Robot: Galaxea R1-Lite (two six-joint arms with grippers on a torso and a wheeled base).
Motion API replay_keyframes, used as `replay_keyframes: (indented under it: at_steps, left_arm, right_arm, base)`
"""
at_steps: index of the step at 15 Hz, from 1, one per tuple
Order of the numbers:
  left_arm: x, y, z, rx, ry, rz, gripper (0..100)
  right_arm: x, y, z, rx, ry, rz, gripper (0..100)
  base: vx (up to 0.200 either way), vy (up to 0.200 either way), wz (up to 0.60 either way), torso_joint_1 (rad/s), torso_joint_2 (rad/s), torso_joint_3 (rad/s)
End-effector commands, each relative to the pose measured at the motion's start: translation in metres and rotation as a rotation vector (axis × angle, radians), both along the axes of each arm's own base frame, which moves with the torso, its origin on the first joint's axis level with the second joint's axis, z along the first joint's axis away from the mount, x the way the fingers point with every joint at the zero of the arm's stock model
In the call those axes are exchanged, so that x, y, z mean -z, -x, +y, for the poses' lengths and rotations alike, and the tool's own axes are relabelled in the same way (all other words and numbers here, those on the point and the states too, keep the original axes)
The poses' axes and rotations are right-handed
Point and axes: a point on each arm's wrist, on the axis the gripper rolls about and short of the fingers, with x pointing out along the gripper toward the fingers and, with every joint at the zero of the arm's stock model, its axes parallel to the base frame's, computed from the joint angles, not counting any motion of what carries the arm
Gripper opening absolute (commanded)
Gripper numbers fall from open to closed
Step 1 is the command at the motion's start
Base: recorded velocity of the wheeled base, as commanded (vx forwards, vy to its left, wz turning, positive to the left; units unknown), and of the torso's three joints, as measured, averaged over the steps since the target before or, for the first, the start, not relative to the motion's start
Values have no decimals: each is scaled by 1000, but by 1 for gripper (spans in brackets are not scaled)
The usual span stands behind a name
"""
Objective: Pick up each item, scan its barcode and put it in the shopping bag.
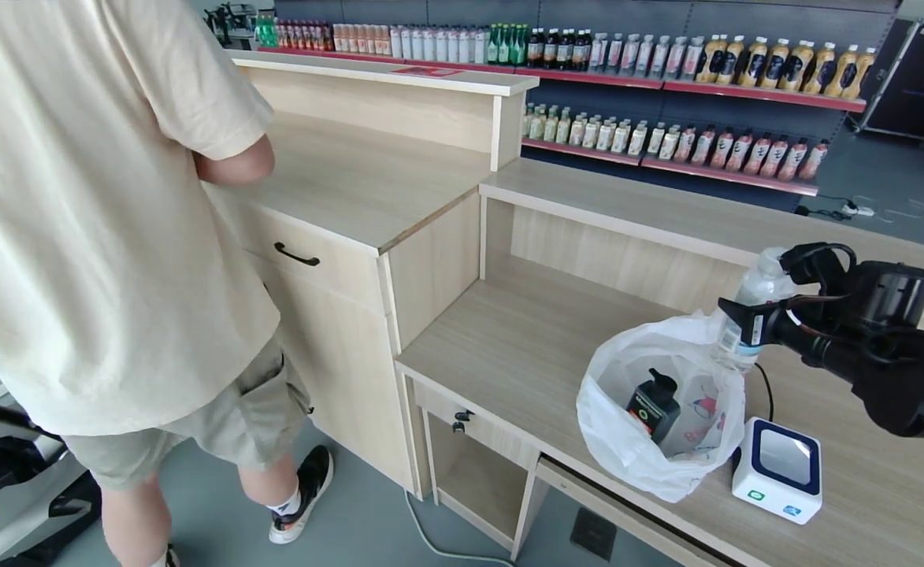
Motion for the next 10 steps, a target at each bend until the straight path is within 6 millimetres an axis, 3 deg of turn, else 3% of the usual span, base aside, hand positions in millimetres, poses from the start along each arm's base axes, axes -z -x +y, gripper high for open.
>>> replay_keyframes:
  at_steps: [1, 10]
  left_arm:
    - [0, 0, 0, -1, 0, 0, 100]
    - [0, 0, 0, -1, 0, 0, 100]
  right_arm:
    - [27, -21, 2, -11, -18, 53, 0]
    - [78, -44, 0, -15, -16, 103, 0]
  base:
    - [0, 0, 0, 0, 0, 0]
    - [0, 0, 0, 0, 0, 0]
